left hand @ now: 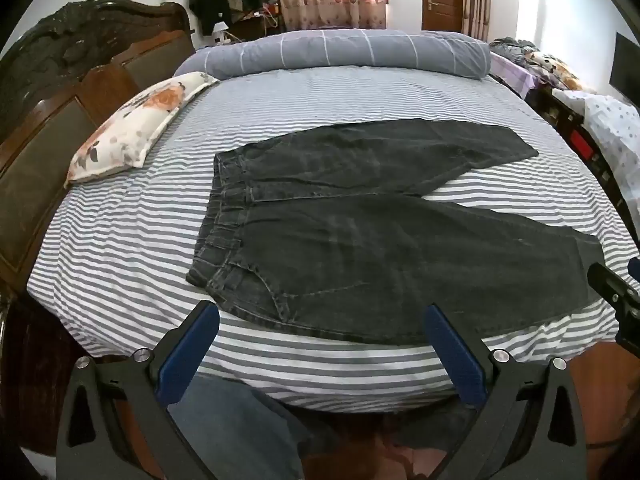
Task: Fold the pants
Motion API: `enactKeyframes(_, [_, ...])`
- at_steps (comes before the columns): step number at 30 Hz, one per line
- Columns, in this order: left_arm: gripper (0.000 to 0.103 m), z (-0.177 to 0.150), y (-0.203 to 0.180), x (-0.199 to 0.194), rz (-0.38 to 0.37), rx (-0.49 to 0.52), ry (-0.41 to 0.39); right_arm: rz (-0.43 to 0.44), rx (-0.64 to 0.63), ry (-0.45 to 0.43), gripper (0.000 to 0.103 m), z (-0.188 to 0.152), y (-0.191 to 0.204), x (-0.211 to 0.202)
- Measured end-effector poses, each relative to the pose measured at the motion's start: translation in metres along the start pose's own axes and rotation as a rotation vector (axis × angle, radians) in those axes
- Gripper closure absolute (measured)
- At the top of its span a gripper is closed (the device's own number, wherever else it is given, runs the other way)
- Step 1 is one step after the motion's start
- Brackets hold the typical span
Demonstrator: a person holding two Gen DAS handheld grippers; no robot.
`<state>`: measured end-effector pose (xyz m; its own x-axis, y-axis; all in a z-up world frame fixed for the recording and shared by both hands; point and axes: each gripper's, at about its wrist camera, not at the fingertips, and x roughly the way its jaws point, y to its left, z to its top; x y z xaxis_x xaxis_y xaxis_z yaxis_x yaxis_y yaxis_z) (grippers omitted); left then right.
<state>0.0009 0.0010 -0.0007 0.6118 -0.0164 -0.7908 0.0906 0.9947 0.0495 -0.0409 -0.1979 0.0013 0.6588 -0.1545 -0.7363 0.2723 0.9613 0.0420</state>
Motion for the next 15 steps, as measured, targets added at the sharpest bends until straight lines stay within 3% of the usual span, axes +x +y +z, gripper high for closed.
enactKeyframes(3, [0.001, 0.004, 0.000, 0.008, -0.004, 0.002, 0.032, -0.003, 0.005, 0.004, 0.001, 0.000, 0.000, 0.001])
enactKeyframes(15, [0.001, 0.002, 0.001, 0.014, -0.005, 0.002, 0.028, -0.016, 0.038, 0.060, 0.001, 0.001, -0.005, 0.018])
